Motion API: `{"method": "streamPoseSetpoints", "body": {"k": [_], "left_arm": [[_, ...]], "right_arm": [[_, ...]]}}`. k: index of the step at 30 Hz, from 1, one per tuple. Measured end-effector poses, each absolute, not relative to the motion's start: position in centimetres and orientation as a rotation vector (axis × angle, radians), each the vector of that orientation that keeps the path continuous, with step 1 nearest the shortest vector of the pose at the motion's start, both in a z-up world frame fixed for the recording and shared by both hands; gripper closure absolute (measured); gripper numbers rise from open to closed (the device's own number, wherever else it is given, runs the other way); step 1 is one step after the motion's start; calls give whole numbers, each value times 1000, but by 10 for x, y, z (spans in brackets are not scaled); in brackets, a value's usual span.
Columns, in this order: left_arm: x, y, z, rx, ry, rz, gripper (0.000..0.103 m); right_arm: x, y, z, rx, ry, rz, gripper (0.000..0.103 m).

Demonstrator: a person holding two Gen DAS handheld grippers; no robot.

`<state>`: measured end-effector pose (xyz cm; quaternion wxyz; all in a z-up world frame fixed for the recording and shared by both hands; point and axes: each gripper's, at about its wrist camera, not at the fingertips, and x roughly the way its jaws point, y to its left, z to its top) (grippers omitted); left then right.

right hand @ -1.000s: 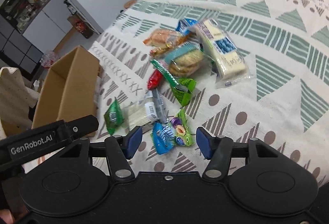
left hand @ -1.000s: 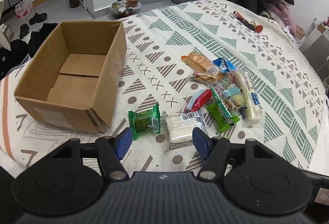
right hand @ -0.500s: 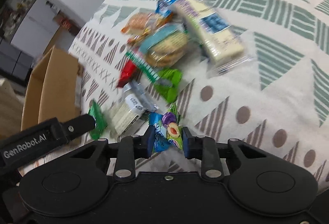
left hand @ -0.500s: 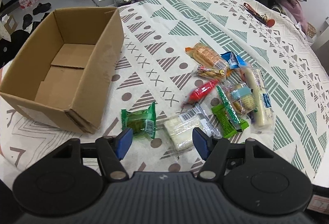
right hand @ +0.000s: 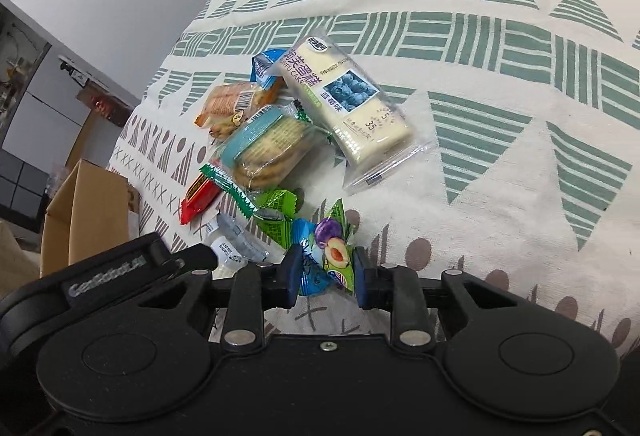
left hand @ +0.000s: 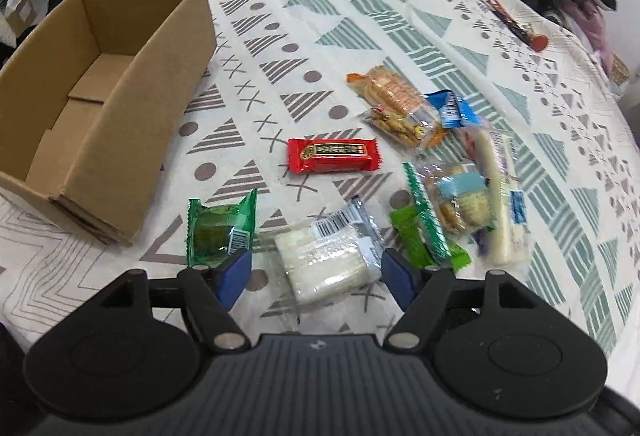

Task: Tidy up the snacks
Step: 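Grasp the white bread packet with the left gripper while the right gripper grasps the blue-purple candy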

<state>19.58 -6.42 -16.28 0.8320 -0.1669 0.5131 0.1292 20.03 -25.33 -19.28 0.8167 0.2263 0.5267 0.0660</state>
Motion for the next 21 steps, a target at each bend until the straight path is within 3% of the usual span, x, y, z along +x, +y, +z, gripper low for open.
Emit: {"method": "streamPoseSetpoints", "body": {"k": [8, 13, 16, 18, 21], "left_arm": [[204, -54, -179, -411, 1093, 329, 19], [206, -45, -194, -496, 1105, 351, 18], [203, -45, -192, -503, 1094, 343, 31], [201, -46, -188, -497, 1090, 324, 47], [196, -46, -180, -478, 1095, 334, 55]], "right_arm": [[203, -253, -194, 478, 1123, 131, 77], [202, -253, -194, 474, 1125, 131, 77], [200, -254, -193, 478, 1120, 136, 78], [198, -254, -191, 479, 1113, 143, 78], [194, -255, -186, 480, 1094, 159, 78]]}}
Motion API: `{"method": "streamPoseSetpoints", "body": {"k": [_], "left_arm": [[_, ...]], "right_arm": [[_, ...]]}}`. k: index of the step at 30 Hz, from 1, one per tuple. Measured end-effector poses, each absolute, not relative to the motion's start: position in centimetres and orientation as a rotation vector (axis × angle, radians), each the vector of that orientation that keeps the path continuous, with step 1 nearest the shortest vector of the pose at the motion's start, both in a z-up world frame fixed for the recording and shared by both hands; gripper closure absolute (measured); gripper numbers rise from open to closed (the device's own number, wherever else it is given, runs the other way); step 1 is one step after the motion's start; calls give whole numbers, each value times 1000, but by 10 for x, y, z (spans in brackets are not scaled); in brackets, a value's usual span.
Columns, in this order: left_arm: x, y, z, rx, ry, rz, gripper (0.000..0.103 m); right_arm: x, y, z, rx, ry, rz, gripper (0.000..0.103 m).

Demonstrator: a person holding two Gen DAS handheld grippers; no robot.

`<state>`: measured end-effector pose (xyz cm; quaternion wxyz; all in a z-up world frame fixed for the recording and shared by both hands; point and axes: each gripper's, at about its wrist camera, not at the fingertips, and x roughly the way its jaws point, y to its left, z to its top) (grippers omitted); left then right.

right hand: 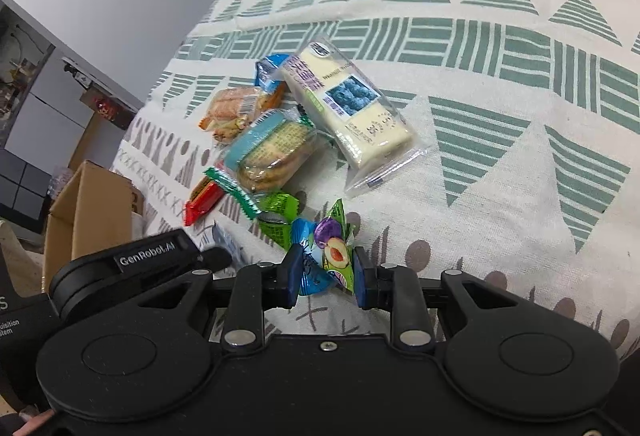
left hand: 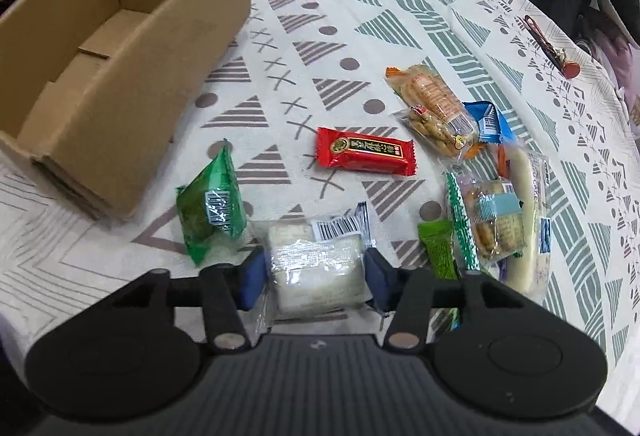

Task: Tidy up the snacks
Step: 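Grasp the white bread packet with the left gripper while the right gripper grasps the blue-purple candy, then carry both snacks over the cardboard box and open both grippers to drop them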

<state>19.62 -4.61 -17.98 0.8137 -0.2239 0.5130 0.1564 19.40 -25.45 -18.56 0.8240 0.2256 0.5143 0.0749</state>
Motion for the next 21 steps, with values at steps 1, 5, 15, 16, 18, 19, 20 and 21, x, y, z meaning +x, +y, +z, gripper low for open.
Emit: {"method": "streamPoseSetpoints", "body": {"k": [1, 5, 15, 16, 18, 19, 20, 21], "left_arm": [[194, -45, -178, -476, 1093, 331, 55], [183, -42, -166, -478, 1082, 316, 57], [157, -27, -124, -484, 1018, 268, 57], [155, -25, -120, -487, 1013, 265, 57], [151, -22, -114, -491, 1005, 260, 57], [149, -19, -110, -496, 997, 259, 57], [148, -17, -107, -501, 990, 260, 57], [147, -15, -104, -504, 985, 261, 57]], "right_arm": [[193, -255, -184, 478, 1088, 164, 78], [187, -255, -177, 483, 1062, 186, 78], [175, -253, -158, 491, 970, 262, 78], [174, -251, -156, 485, 964, 272, 78], [173, -248, -153, 480, 954, 283, 78], [173, -247, -151, 480, 949, 289, 78], [171, -246, -149, 475, 943, 290, 78], [170, -244, -147, 469, 938, 290, 78]]}}
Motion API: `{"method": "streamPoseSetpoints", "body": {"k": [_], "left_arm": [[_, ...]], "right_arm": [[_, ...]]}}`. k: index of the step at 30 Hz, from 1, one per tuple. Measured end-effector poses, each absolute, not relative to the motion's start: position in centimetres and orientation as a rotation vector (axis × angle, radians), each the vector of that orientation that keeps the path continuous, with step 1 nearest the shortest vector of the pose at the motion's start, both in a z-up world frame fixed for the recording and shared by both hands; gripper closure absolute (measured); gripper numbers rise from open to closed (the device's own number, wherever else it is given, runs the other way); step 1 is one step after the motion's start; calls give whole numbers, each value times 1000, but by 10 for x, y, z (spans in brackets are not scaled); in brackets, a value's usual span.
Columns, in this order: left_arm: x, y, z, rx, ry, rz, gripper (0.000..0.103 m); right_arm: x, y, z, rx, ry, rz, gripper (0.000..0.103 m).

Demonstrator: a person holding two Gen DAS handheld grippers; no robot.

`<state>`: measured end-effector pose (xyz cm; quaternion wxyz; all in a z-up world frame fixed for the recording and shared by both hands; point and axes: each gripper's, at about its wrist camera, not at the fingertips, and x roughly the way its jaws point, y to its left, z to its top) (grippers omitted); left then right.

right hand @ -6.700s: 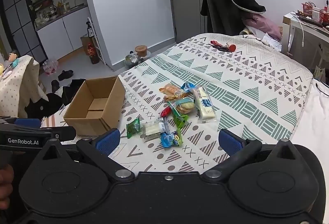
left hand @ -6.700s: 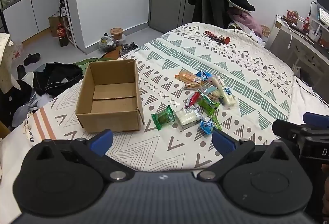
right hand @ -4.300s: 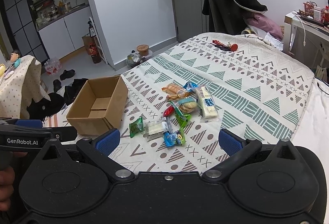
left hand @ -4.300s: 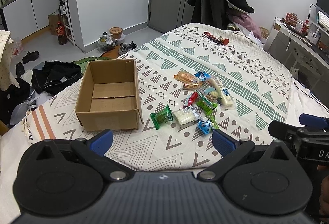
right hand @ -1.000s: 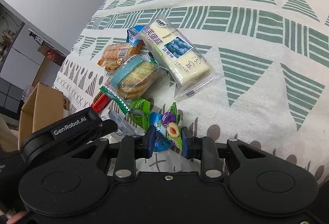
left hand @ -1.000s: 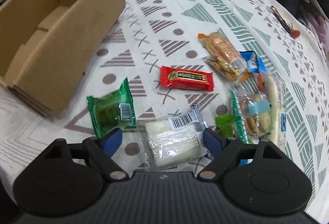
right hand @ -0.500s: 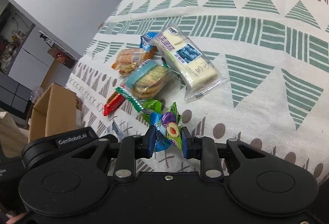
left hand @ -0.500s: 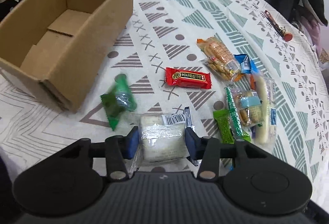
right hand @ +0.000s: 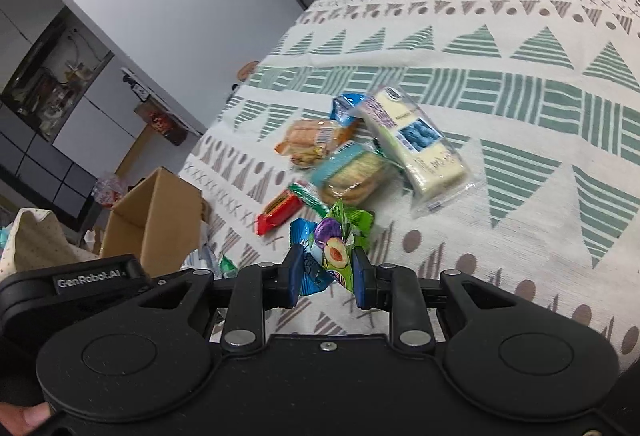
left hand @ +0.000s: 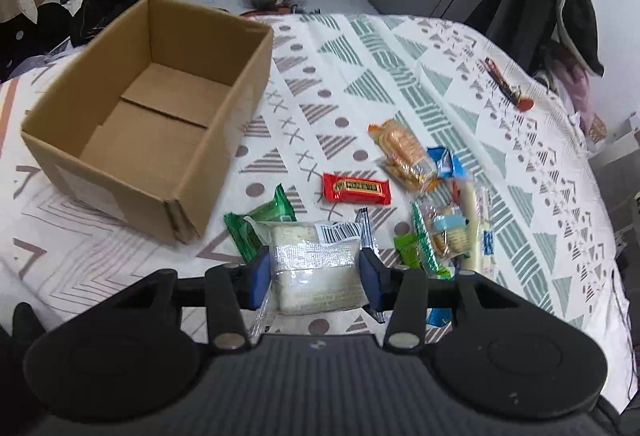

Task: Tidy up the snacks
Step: 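Carry both snacks over the cardboard box and open both grippers to drop them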

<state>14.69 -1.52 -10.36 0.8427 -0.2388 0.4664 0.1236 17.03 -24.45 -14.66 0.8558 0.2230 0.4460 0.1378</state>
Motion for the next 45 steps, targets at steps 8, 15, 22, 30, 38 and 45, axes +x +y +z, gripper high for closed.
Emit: {"method": "streamPoseSetpoints", "body": {"k": [8, 15, 22, 30, 38, 45], "left_arm": [[136, 9, -74, -536, 919, 271, 57], [130, 42, -49, -544, 862, 304, 57], [129, 80, -35, -556, 830, 330, 57], [124, 124, -28, -598, 796, 373, 57], [125, 163, -35, -652, 804, 408, 57], [127, 180, -42, -678, 791, 390, 52]], "right_arm": [[164, -223, -122, 444, 886, 344, 79], [162, -187, -102, 430, 857, 411, 79], [163, -147, -88, 401, 846, 467, 79], [166, -108, -73, 356, 838, 520, 78], [169, -62, -70, 307, 851, 577, 78], [171, -34, -69, 269, 864, 598, 78]]}}
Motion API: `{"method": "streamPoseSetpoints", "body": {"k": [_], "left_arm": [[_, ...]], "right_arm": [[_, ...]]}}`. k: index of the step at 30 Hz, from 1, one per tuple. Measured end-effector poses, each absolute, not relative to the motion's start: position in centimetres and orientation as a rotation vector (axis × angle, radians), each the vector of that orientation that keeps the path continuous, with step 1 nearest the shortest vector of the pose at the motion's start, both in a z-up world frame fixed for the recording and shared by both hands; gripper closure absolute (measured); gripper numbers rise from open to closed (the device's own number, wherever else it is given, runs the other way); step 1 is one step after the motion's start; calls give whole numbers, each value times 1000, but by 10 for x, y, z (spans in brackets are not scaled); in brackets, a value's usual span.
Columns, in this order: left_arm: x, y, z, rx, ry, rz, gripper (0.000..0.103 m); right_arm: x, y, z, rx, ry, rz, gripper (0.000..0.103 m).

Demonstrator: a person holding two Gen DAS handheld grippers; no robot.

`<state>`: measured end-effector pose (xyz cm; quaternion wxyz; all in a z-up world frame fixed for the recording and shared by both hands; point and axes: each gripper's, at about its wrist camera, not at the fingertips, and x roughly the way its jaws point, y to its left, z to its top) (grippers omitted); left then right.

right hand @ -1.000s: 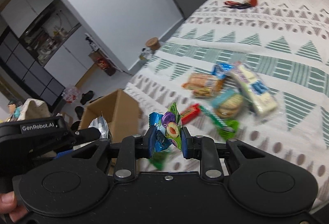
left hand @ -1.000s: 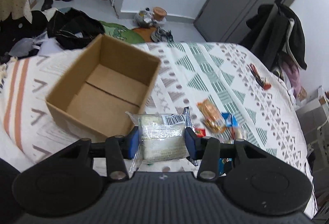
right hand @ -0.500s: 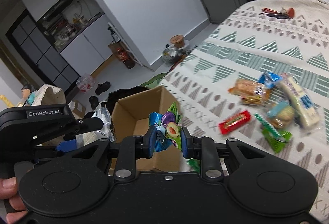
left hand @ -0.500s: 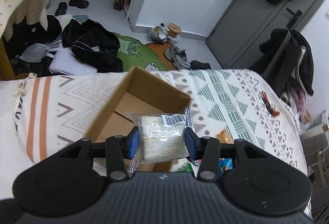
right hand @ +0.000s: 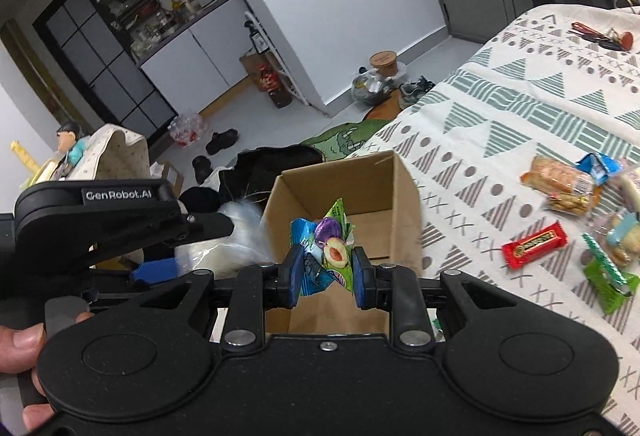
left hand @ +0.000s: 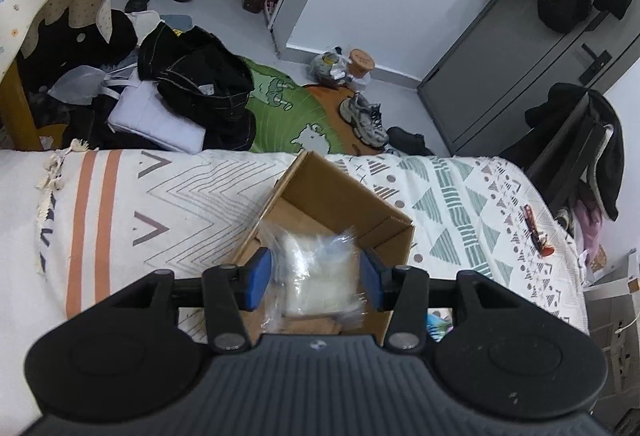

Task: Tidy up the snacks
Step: 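Carry both snacks over the cardboard box and open both grippers to drop them, then move both tools back over the snack pile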

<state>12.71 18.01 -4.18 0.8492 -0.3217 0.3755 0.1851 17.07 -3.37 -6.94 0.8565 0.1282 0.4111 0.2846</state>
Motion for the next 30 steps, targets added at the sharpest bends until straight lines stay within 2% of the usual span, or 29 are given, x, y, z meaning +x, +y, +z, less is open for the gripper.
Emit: {"method": "streamPoseSetpoints", "body": {"k": [1, 3, 7, 10, 16, 18, 23, 30], "left_arm": [[127, 181, -42, -677, 788, 383, 51], [126, 182, -41, -672, 794, 391, 39], [119, 185, -39, -644, 786, 445, 27], [115, 183, -38, -624, 780, 459, 25], [112, 172, -40, -615, 803, 475, 23], [112, 164, -39, -593, 802, 476, 17], [110, 142, -36, -548, 795, 490, 16], [108, 111, -37, -506, 793, 470, 16]], "right_arm": [[171, -32, -70, 266, 865, 598, 78], [172, -28, -72, 268, 870, 600, 78], [175, -24, -75, 260, 882, 591, 70], [175, -28, -76, 276, 876, 586, 58], [171, -50, -72, 286, 853, 552, 43], [170, -60, -71, 284, 844, 535, 37], [166, -83, -71, 248, 818, 458, 26], [161, -119, -69, 226, 812, 422, 19]]}}
